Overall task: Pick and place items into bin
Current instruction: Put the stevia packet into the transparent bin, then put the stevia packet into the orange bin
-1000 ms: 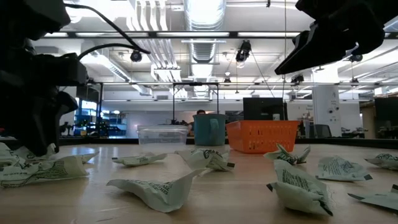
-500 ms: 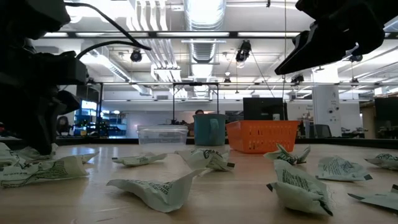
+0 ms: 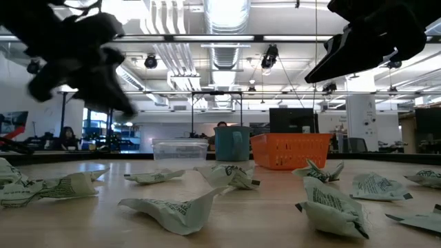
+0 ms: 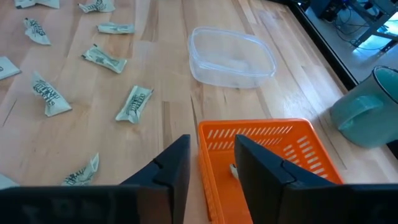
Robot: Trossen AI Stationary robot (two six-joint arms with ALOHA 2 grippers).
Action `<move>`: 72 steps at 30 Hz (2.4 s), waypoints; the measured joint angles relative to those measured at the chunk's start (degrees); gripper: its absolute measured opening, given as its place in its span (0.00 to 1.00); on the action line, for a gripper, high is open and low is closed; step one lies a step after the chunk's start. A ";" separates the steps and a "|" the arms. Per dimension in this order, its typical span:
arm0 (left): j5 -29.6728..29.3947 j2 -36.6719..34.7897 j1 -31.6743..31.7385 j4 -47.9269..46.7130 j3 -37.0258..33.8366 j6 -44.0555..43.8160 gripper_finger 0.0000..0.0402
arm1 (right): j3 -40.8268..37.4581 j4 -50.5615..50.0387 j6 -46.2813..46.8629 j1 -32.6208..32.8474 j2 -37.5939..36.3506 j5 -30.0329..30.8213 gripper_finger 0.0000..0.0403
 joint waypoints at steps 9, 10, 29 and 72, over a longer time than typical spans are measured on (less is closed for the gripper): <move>0.23 0.00 9.18 17.09 -0.14 16.60 0.00 | -0.02 0.10 0.00 0.00 0.00 0.01 0.26; 1.38 0.00 10.84 17.60 -0.14 16.73 0.00 | -0.02 0.11 0.01 0.00 0.00 0.01 0.26; 12.16 11.72 21.32 24.69 0.62 20.73 0.14 | -0.04 0.13 0.00 0.00 0.02 0.02 0.25; 13.69 1.18 14.85 18.25 -0.97 15.69 0.34 | 13.92 -15.59 37.80 29.83 27.32 6.38 0.39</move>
